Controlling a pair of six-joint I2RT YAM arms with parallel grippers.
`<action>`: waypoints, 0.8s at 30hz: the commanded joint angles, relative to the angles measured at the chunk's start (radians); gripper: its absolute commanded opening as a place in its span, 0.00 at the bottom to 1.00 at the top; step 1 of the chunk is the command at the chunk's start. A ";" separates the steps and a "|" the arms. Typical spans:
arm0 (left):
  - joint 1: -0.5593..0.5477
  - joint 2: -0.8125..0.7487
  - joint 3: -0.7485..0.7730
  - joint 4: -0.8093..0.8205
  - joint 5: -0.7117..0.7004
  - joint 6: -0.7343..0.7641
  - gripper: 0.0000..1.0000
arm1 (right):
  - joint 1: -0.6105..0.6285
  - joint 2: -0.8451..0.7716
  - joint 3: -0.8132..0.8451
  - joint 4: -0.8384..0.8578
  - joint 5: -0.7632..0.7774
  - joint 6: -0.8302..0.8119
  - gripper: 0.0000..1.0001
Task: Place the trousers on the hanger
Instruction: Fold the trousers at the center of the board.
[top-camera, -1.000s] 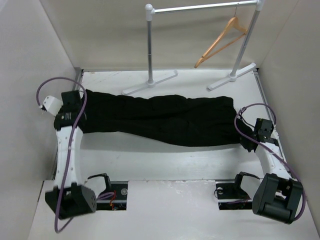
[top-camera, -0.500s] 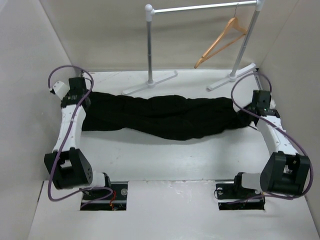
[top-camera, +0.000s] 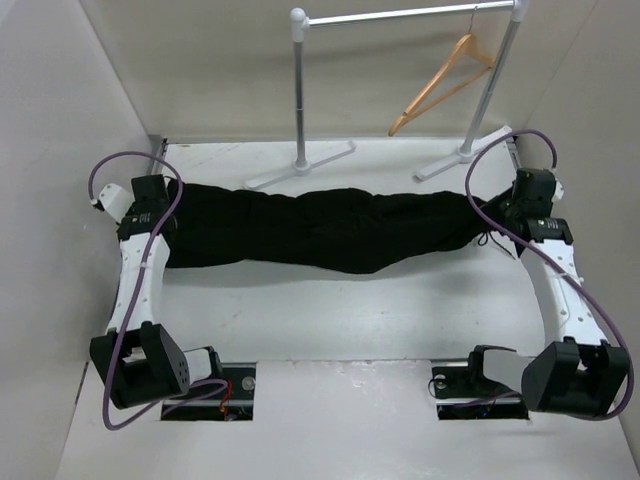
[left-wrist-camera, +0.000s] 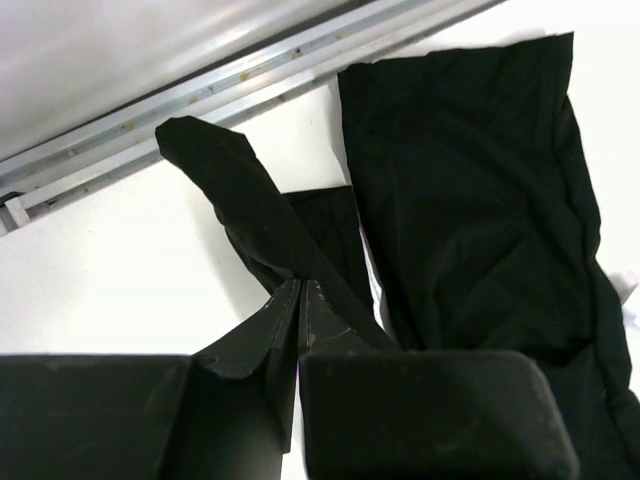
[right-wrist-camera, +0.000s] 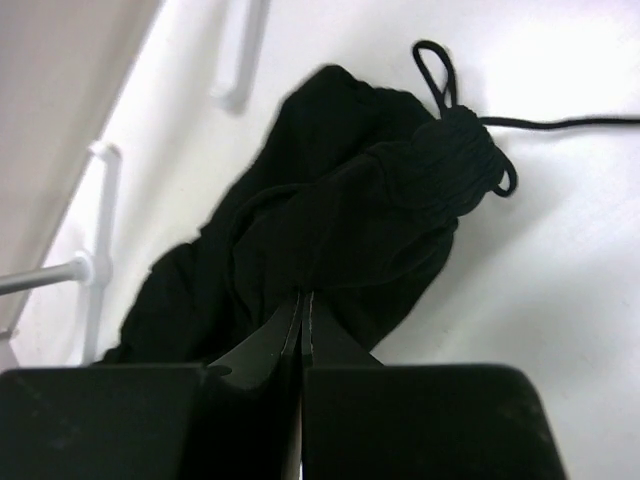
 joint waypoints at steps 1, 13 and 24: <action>0.013 -0.012 0.039 0.028 -0.023 0.003 0.00 | -0.022 -0.026 -0.049 -0.004 0.016 -0.007 0.00; 0.010 0.094 0.108 0.054 -0.040 0.001 0.00 | -0.107 0.047 -0.079 0.045 0.028 -0.027 0.00; -0.027 0.455 0.425 0.087 -0.057 0.128 0.00 | -0.082 0.469 0.323 0.040 0.044 -0.047 0.01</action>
